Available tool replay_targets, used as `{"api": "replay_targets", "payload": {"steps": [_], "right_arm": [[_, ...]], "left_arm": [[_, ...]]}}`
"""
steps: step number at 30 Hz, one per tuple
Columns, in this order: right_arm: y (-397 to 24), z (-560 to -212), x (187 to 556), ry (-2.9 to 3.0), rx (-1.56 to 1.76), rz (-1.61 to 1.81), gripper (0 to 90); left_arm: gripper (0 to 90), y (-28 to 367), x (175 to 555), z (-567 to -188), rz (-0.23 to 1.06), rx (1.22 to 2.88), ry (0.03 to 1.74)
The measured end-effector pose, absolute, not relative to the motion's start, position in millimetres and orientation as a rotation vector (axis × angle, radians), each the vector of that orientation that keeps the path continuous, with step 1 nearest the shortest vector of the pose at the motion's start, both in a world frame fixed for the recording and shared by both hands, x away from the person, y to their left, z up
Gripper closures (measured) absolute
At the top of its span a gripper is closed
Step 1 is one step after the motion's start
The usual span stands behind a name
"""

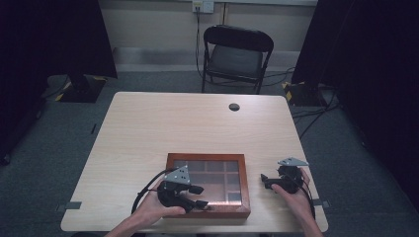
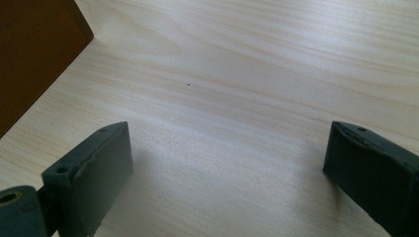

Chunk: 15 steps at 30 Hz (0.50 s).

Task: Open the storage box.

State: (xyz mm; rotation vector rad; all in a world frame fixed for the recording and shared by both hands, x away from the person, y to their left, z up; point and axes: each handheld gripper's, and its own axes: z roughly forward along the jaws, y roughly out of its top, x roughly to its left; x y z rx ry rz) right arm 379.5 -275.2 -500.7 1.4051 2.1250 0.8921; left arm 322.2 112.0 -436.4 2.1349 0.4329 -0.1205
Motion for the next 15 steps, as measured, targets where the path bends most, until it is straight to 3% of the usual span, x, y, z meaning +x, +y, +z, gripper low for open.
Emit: {"api": "replay_targets", "payload": {"steps": [7,15], "right_arm": [[-275.2,-500.7,379.5,2.125,1.405,0.892,3.8],[-275.3,-500.7,379.5,2.125,1.405,0.892,3.8]], "left_arm": [[64.3,107.3,315.4,-438.2,-0.162,2.164,0.373],[72.4,105.4,313.4,-440.4,-0.173,2.197,0.359]]}}
